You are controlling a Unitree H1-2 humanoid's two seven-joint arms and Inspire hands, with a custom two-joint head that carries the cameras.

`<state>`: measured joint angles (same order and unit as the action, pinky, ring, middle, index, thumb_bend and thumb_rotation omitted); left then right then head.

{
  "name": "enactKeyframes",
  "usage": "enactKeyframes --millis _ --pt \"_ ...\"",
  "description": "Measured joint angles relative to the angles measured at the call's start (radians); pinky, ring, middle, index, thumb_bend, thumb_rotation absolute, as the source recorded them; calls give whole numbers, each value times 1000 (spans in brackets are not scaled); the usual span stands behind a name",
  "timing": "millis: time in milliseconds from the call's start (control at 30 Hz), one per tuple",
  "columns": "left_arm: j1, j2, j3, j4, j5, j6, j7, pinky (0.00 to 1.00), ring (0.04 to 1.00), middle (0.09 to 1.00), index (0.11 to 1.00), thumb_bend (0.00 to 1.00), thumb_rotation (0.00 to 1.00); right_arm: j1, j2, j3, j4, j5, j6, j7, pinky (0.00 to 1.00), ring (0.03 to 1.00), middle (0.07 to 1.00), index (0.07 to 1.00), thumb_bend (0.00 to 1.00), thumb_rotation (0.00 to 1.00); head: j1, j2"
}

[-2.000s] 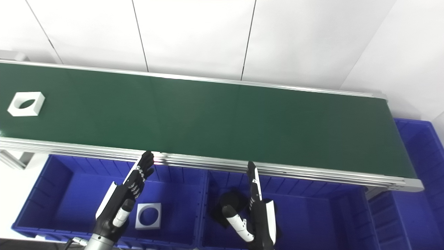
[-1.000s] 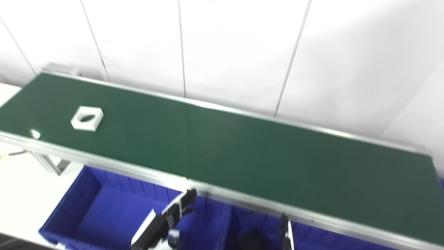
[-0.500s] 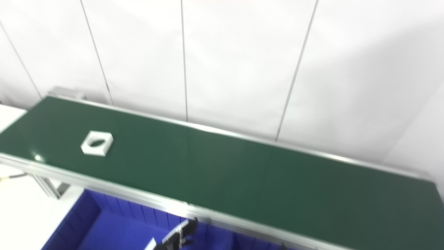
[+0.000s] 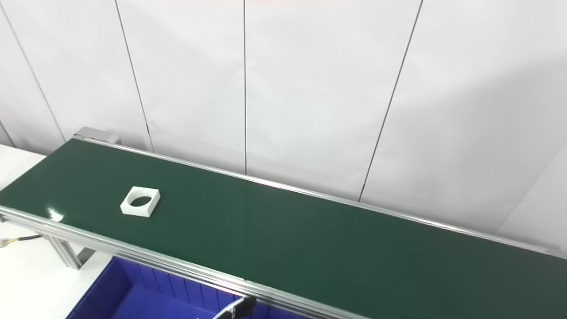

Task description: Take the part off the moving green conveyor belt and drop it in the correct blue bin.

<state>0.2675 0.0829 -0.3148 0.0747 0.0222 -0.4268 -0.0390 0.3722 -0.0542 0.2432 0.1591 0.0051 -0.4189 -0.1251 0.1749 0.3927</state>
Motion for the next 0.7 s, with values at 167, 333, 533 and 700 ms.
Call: enactKeyframes --millis 167,333,533,700 --pt "-15 -3 32 -134 -57 -6 -46 809 893 914 898 931 617 0 8 -8 11 -20 0 0 1000 1000 1000 1000 606 983 5 -5" --pt "-49 0 105 -267 -70 -4 -58 807 891 920 909 917 630 -5 6 -13 15 -29 0 -4 1000 1000 1000 1000 604 960 8 -6" --pt "-96 10 213 -305 -43 6 -40 796 893 915 905 958 674 -10 13 -24 16 -16 0 6 1000 1000 1000 1000 581 943 8 -8" --pt "-146 75 250 -305 -46 34 -63 836 922 946 939 965 734 -12 15 -36 17 -14 0 30 1000 1000 1000 1000 582 956 15 -11"
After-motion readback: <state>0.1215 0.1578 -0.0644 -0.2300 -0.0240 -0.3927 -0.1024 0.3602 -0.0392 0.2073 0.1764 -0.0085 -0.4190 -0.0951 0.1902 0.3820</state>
